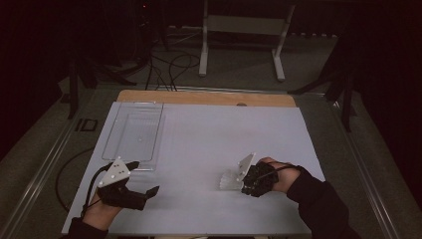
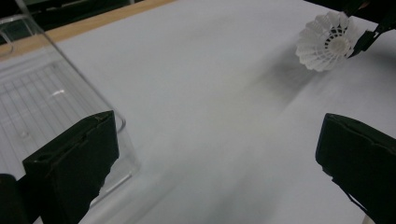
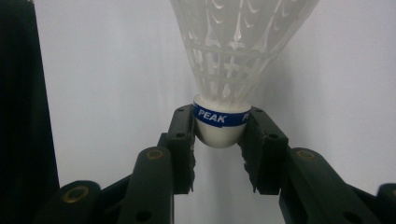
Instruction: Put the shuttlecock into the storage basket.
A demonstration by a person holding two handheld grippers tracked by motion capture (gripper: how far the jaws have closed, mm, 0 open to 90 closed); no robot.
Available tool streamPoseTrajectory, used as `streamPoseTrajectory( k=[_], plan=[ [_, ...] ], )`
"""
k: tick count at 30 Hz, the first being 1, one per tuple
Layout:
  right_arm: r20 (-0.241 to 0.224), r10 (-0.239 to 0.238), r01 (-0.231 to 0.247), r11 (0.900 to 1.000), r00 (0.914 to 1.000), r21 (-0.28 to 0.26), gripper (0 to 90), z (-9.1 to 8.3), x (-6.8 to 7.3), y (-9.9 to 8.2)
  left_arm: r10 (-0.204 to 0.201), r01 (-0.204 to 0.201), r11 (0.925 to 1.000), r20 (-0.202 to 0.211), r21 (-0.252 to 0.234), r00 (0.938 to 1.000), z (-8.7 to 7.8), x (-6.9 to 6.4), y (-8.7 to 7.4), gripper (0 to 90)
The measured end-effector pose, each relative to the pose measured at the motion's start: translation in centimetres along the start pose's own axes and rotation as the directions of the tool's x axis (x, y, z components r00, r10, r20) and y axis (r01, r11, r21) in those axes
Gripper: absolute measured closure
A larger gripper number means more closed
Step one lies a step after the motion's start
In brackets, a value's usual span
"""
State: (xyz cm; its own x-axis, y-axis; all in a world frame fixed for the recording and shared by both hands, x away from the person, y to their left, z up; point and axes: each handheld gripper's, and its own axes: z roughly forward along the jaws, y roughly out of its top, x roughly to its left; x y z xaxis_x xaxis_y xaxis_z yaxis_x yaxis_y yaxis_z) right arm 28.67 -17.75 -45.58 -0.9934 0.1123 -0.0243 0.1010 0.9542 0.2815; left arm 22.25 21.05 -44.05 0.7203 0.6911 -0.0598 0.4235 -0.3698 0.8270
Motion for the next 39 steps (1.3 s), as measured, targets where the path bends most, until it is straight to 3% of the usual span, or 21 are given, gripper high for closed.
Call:
streamPoseTrajectory(
  k=[7, 10, 22, 24, 39],
  plan=[
    [0.001, 0.001, -0.001, 1.0, 1.0, -0.002, 65.5, -0.1, 0.0, -0.1, 0.015, -0.015, 0.9999, 0.016, 0.005, 0.9998, 0.1, -0.4, 2.0, 0.0],
    [0.002, 0.0, 0.0, 1.0, 1.0, -0.002, 65.5, -0.1, 0.0, 0.0, 0.007, -0.008, 0.9999, 0.042, 0.014, 0.9991, 0.5, -0.4, 3.0, 0.0],
    [-0.002, -0.01, 0.01, 0.9999, 1.0, 0.002, 65.5, 0.0, 0.2, 0.3, 0.023, -0.028, 0.9967, 0.066, 0.076, 0.9976, 1.9, -0.4, 4.6, 0.0],
    [-0.002, -0.019, 0.019, 0.9998, 0.9998, 0.007, 65.5, 0.0, 0.2, 0.3, 0.042, -0.05, 0.9937, 0.078, 0.101, 0.996, 2.3, -0.4, 5.2, 0.0],
    [-0.002, -0.015, 0.015, 0.9999, 0.9999, 0.002, 65.5, 0.0, 0.3, 0.6, 0.063, -0.079, 0.9901, 0.135, 0.116, 0.9888, 4.3, -1.5, 8.6, 0.1]
  ],
)
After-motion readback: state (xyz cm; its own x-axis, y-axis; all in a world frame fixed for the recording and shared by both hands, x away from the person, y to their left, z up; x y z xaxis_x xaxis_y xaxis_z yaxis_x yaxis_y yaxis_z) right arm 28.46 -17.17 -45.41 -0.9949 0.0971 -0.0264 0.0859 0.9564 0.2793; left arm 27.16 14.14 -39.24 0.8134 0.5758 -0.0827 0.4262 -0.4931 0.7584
